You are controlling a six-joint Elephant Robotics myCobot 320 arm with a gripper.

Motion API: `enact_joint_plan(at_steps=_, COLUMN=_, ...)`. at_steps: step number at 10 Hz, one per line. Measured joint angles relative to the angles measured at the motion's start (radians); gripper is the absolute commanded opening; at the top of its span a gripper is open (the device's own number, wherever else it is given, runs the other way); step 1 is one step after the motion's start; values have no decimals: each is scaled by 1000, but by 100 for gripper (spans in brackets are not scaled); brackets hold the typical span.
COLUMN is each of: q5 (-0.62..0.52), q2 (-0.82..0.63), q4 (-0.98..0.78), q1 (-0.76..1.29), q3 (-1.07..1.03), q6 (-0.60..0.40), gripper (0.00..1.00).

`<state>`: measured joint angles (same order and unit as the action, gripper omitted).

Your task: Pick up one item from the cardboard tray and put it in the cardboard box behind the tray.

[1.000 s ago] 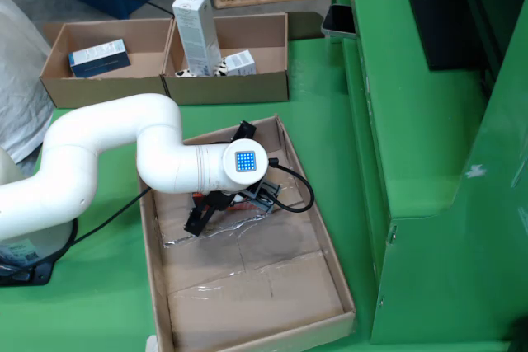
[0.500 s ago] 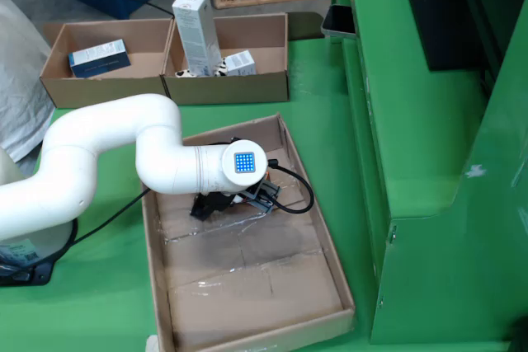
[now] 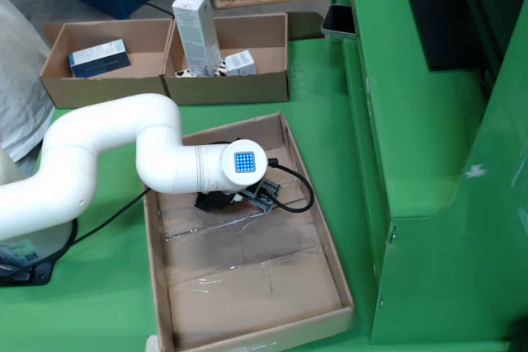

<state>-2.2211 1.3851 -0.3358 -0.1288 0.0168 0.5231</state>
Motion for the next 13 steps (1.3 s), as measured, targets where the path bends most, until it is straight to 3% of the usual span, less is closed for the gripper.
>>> enact_joint_plan(at_steps=13, q5=2, q2=-26, q4=-31, q1=-5, q3=2, q6=-20, gripper=0)
